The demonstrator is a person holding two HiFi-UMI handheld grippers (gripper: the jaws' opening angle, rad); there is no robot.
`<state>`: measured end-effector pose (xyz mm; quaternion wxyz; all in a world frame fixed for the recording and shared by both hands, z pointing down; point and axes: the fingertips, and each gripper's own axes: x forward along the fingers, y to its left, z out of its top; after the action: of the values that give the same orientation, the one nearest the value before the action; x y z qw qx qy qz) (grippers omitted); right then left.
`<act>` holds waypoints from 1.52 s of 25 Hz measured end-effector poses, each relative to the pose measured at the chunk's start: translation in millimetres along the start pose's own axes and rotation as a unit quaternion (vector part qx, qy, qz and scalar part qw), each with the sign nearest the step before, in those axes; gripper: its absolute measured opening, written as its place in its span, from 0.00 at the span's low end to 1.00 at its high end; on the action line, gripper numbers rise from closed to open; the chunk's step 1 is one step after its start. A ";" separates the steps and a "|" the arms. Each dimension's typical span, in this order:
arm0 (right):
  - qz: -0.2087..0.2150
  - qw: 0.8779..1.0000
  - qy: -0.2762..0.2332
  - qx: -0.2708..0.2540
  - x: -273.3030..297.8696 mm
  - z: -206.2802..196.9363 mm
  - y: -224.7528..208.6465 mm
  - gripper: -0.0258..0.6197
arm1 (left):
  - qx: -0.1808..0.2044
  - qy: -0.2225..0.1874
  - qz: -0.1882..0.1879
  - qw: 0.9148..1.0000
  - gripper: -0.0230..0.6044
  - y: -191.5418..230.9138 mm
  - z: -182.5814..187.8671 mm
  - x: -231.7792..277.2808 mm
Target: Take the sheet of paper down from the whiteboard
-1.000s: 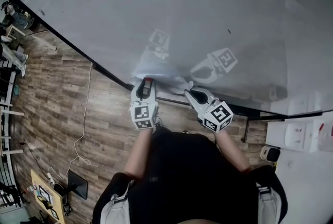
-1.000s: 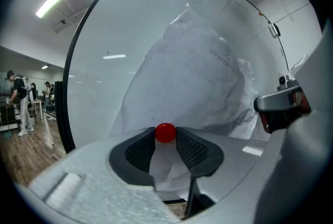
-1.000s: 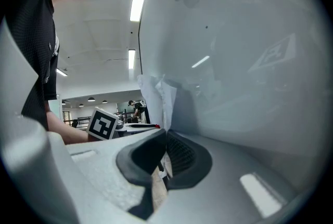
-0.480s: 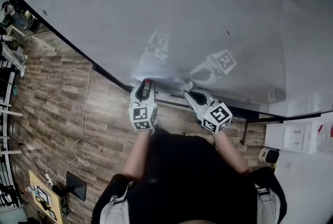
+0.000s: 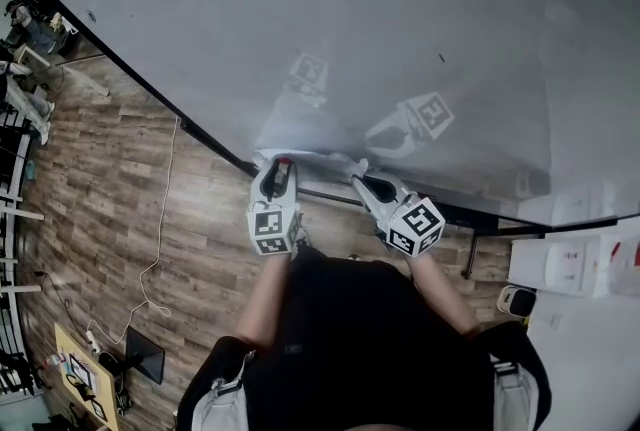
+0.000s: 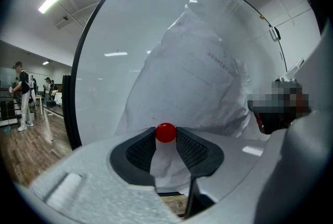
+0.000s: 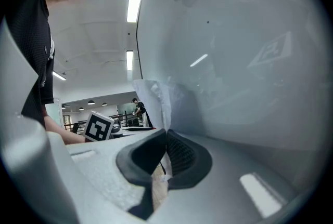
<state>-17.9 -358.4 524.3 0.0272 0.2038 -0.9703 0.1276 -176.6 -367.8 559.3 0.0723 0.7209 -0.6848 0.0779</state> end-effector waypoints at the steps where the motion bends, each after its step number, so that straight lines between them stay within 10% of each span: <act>1: 0.001 1.000 0.001 0.001 0.9 -0.9 1.0 0.05 | 0.000 0.001 0.001 1.000 0.24 0.8 -1.0 -2.0; 32: 0.071 0.992 0.102 -0.037 1.9 -75.3 81.8 0.05 | -0.063 0.043 0.133 0.988 0.24 52.0 -69.2 -167.5; 38: 0.047 0.992 0.103 -0.056 13.1 -71.6 112.7 0.05 | -0.090 0.035 0.107 0.990 0.24 74.4 -75.9 -185.3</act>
<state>-75.2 -245.3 568.3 0.1328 0.1421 -0.9764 0.0943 -261.2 -174.7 594.2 0.1522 0.6309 -0.7592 0.0482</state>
